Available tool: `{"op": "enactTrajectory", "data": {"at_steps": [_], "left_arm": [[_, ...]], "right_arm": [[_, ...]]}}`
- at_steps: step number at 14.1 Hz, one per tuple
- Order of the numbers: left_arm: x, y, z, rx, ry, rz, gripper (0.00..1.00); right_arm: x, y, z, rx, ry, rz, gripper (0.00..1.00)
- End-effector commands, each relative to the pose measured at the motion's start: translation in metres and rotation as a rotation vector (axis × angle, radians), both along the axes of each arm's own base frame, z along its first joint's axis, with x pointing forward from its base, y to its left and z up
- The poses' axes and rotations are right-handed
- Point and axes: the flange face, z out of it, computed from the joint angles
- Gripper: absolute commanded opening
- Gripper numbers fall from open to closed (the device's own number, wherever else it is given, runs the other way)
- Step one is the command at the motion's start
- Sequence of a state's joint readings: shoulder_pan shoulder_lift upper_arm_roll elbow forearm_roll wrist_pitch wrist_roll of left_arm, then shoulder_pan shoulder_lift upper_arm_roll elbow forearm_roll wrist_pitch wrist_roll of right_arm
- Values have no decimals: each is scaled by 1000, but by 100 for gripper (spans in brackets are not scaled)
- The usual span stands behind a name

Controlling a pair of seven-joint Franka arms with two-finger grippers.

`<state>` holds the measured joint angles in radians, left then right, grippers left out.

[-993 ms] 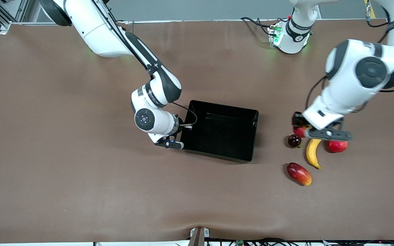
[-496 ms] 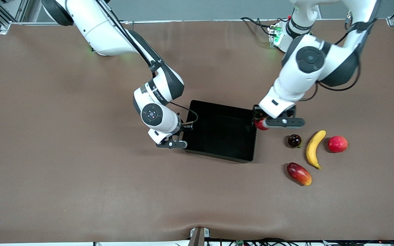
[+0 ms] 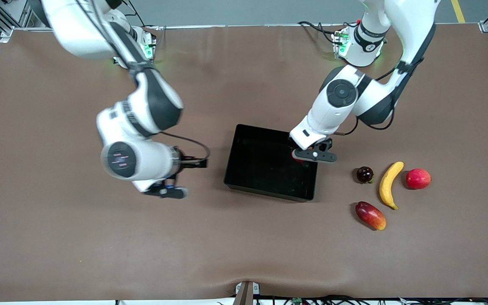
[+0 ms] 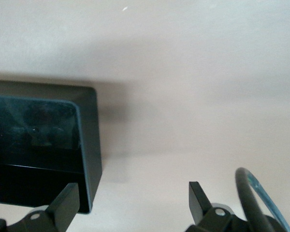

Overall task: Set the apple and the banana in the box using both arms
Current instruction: 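Carry the apple over the box while the right gripper releases and withdraws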

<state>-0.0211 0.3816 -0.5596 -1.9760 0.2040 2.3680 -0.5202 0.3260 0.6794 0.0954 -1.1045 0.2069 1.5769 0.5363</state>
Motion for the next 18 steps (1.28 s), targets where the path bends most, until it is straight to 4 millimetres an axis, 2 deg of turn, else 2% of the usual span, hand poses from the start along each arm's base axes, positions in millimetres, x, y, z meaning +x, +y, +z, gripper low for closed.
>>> {"op": "enactTrajectory", "data": {"at_steps": [1,4,6,7,9,10,12,13,14,15,16,18], "left_arm": [[6,-12,-24,-10,-8,-23,0],[4,-22,-43,22,-21,-32,0],[-4,-30,-60,65,-33,-39,0],[-4,-29,-69,87,-43,-41,0],[-6,-29,-80,108,-49,-41,0],[-7,-30,-82,109,-46,-39,0],[-10,-34,-88,107,-36,-12,0],[-13,-37,-89,107,-33,19,0],[-15,-41,-88,104,-33,41,16],[-18,-45,-87,103,-35,50,61],[-18,-48,-84,105,-38,62,100],[-10,-48,-74,111,-51,67,100]], "right_arm": [[11,-56,48,-4,-39,-58,100],[18,-130,74,-24,-23,-145,100],[17,-179,105,-11,-43,-180,100],[15,-196,119,6,-72,-146,100],[-4,-212,161,-54,-143,7,100],[-12,-221,172,-102,-151,65,100],[-29,-253,193,-119,-136,52,100],[-39,-260,202,-131,-146,43,100],[-47,-263,208,-164,-153,43,100],[-56,-266,211,-202,-161,46,100],[-65,-269,213,-211,-178,41,100],[-85,-275,203,-219,-200,30,100]]}}
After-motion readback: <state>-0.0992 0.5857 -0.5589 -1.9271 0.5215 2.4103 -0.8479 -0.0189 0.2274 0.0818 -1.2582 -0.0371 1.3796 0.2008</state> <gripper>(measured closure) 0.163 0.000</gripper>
